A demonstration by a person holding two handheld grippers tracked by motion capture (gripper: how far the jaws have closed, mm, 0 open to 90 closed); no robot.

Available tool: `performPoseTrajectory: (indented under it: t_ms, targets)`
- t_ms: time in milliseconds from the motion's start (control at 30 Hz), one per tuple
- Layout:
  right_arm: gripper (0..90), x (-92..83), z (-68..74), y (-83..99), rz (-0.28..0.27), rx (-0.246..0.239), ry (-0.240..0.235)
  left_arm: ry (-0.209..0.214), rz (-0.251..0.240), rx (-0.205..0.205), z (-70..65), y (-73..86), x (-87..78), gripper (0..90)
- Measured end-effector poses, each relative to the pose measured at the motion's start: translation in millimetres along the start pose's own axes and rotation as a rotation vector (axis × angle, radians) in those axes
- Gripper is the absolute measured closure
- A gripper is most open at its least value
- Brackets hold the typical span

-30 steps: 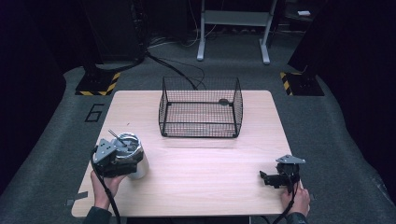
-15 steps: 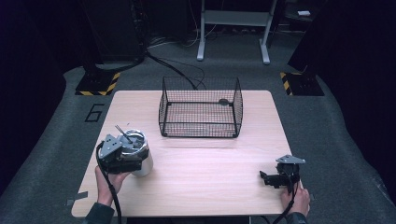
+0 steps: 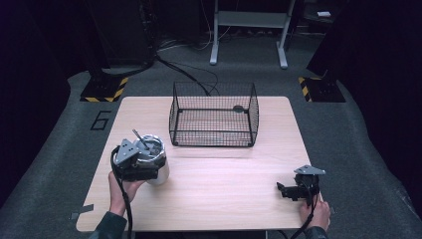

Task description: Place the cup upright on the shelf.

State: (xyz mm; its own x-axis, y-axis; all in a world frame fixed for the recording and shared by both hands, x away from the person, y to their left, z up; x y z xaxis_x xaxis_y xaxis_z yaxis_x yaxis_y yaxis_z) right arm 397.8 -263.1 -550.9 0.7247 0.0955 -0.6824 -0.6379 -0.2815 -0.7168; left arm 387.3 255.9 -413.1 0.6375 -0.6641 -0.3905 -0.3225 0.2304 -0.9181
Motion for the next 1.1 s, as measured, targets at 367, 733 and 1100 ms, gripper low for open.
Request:
performPoseTrajectory:
  t_ms: [367,733,1100]
  targets:
    - [0.0,0.1,-0.2,-0.1,-0.002,-0.004,0.000,0.029,0.004,0.018,-4.7,-9.8,10.1,3.4]
    - [0.0,0.1,-0.2,-0.1,-0.002,-0.003,0.000,0.064,0.017,0.034,-9.5,-17.6,21.9,3.3]
    - [0.0,0.1,-0.2,-0.1,-0.002,-0.003,0.000,0.091,0.017,0.037,-12.5,-24.6,31.4,3.4]
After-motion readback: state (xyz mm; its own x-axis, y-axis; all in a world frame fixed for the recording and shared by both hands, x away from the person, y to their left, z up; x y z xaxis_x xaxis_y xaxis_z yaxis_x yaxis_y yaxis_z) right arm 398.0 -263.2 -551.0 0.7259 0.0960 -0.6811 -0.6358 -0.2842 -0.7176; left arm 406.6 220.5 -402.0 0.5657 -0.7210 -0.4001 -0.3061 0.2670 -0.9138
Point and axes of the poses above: each handheld gripper's, and its own axes: x roughly forward along the jaws, y roughly out of its underside, z roughly to its left, the point moved 3 cm from there along x, roughly forward along the jaws, and after that the axes turned 12 degrees about y, right-handed, at the moved point
